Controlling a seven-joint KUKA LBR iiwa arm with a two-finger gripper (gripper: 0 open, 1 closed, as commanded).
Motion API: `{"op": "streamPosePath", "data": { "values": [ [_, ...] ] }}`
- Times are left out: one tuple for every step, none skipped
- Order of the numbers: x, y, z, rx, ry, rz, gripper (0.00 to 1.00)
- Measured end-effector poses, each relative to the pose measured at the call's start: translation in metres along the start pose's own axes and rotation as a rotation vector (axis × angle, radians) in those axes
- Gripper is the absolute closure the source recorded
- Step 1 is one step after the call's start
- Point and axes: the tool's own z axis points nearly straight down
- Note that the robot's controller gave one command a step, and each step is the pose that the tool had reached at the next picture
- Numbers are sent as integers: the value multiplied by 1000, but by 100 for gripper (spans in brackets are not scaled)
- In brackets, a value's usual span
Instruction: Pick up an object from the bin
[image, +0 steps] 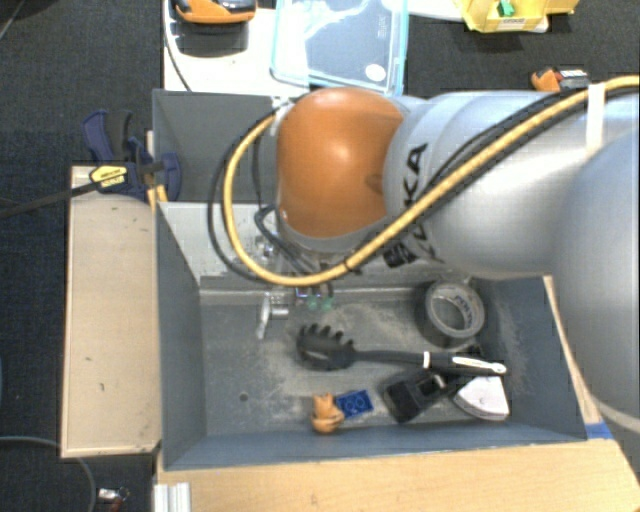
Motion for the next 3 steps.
{"op": "streamPosePath", "data": {
  "values": [
    [0,0,0,0,0,0,0],
    [9,11,-9,-1,-4,-91,0],
    [22,-52,1,-1,-2,28,0]
  ]
}}
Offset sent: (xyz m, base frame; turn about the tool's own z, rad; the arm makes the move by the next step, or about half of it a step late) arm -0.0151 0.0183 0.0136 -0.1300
